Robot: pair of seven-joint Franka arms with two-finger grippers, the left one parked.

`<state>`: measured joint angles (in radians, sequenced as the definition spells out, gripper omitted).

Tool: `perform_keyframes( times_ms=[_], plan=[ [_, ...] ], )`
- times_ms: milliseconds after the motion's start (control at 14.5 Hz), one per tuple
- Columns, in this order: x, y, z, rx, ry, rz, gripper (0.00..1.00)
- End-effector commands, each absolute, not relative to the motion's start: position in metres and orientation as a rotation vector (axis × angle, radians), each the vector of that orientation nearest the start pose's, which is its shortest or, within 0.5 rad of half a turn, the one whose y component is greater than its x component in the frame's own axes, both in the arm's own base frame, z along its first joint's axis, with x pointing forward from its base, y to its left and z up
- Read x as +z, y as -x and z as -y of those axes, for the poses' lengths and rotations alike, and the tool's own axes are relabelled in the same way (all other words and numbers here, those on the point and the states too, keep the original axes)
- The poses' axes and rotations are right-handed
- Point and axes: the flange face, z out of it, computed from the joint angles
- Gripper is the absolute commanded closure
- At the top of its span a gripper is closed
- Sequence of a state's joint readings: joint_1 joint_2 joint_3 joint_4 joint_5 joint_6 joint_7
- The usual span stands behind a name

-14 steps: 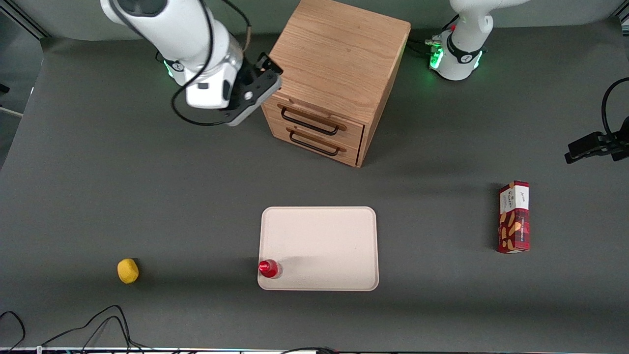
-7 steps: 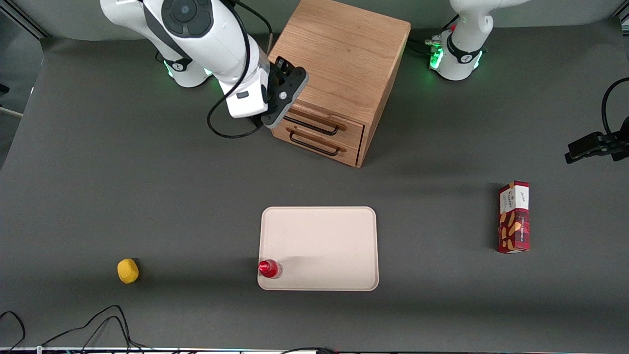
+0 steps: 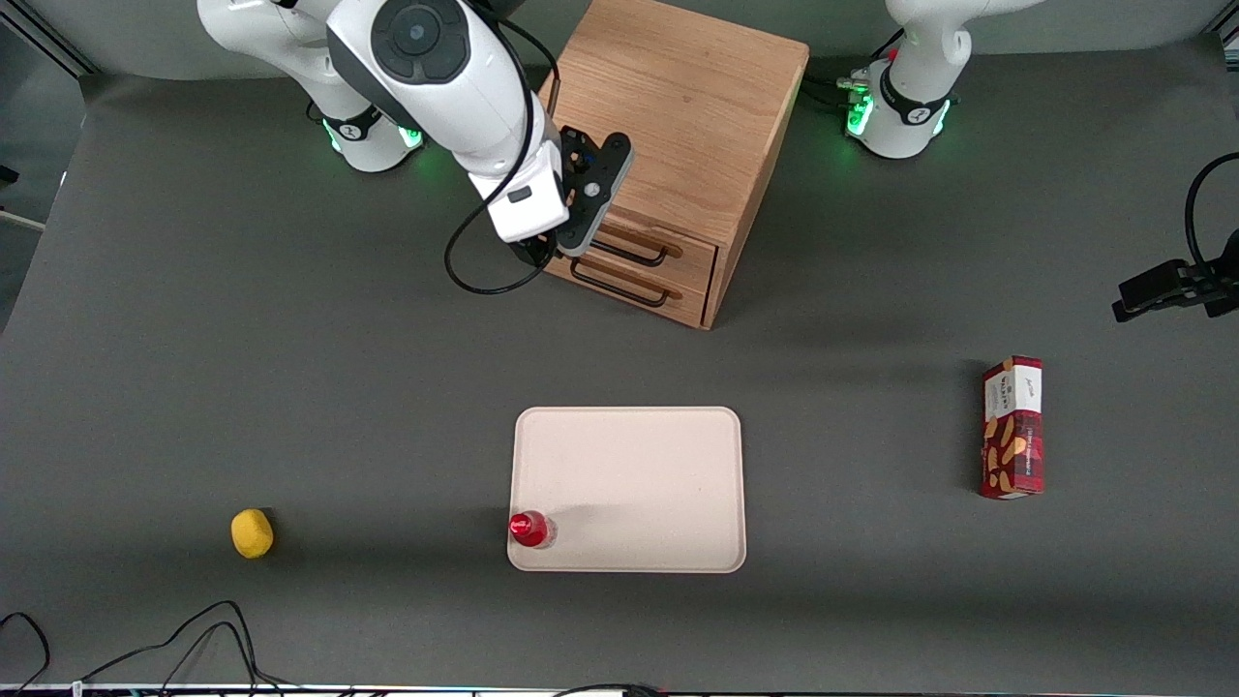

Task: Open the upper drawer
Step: 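Lower the right gripper and hook the upper drawer's black handle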

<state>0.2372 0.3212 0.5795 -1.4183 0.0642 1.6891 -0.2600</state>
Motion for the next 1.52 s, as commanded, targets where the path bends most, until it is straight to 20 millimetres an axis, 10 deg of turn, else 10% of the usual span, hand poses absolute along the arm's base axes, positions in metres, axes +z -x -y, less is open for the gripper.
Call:
perform_keyframes(
  times_ms=[0,761,1453],
  plan=[
    [0.528,-0.484,-0.441,0.089,2.473,1.539,0.0],
    [0.443,-0.478,-0.459,0.088,2.45,1.698,0.0],
    [0.414,-0.477,-0.46,0.113,2.42,1.738,0.0]
  ],
)
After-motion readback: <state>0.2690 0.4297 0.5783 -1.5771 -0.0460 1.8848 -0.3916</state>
